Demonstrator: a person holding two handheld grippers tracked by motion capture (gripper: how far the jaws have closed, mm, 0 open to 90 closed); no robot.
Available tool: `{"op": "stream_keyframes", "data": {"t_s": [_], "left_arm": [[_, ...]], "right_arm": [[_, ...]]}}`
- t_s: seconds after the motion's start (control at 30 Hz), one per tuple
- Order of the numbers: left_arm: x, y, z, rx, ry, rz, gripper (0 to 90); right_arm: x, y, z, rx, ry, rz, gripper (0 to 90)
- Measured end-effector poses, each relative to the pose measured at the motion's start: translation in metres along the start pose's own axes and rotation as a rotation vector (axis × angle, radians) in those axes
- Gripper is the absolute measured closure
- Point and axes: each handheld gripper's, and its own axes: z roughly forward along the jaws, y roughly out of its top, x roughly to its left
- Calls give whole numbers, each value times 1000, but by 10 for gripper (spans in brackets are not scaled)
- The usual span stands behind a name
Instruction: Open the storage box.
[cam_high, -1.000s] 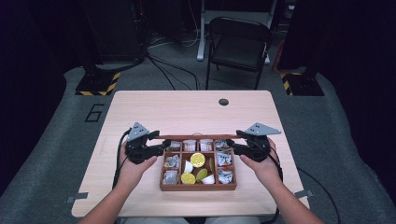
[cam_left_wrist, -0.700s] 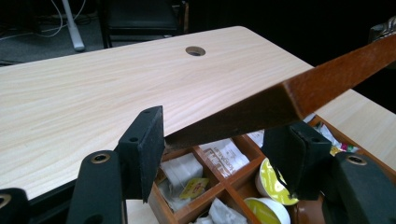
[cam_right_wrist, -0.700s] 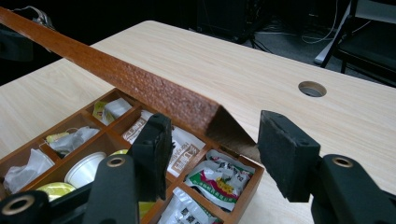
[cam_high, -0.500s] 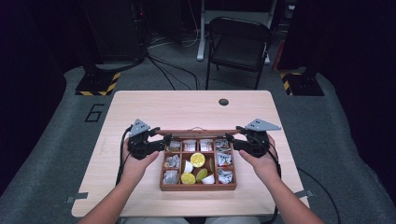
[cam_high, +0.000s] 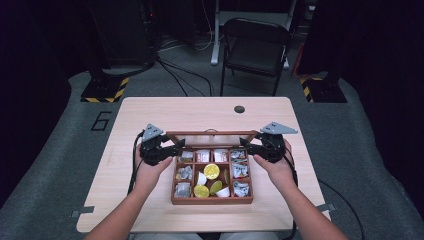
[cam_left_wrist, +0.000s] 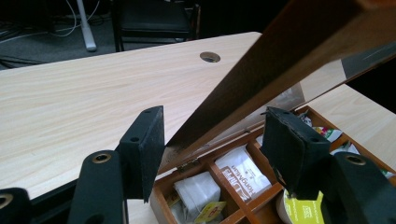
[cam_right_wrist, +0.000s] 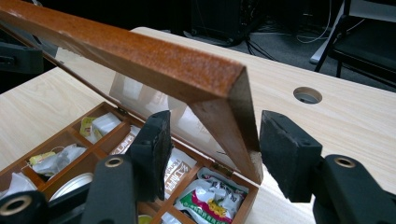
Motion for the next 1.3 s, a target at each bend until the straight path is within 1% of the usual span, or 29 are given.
{"op": "stream_keyframes", "data": {"t_s": [0.07, 0.17, 0.37, 0.4, 0.43, 0.47, 0.6, 0.63, 0.73, 0.87, 0.93, 0.97, 1.1, 1.17, 1.2, 1.3], "left_arm": [[1, 0, 1, 3, -2, -5, 390], [1, 0, 3, -7, 3, -16, 390], [3, 2, 6, -9, 4, -19, 390], [3, 2, 7, -11, 4, -25, 390], [3, 2, 8, -14, 7, -23, 391], [3, 2, 8, -10, 5, -19, 390], [5, 2, 10, -13, -1, -29, 388], [5, 2, 10, -6, -6, -29, 387], [6, 2, 11, -8, -7, -30, 386], [7, 2, 13, -16, -5, -31, 386], [7, 2, 14, -10, -4, -26, 386], [7, 1, 16, -19, 0, -33, 387], [8, 1, 18, -12, 0, -25, 386], [9, 1, 19, -12, 0, -27, 386], [9, 1, 21, -19, 0, -44, 386], [9, 0, 24, -21, 5, -47, 384]], "right_arm": [[0, 0, 0, 1, -1, 1, 436], [-1, 1, 2, 0, -3, 11, 435], [-4, 1, 6, 7, -6, 10, 426], [-4, 1, 7, 6, -7, 10, 425], [-4, 1, 8, 9, -6, 17, 424], [-5, 1, 8, 11, -5, 14, 422], [-6, 0, 13, 22, -1, 12, 408], [-6, -1, 16, 29, -6, 10, 402], [-7, -2, 17, 25, -10, 11, 406], [-8, -5, 20, 26, -17, 25, 419], [-10, -5, 21, 22, -19, 33, 426], [-11, -6, 22, 23, -17, 38, 428], [-12, -5, 25, 26, -18, 43, 427], [-12, -5, 27, 25, -17, 45, 427], [-12, -5, 27, 25, -17, 45, 427], [-13, -5, 29, 30, -20, 53, 427]]}}
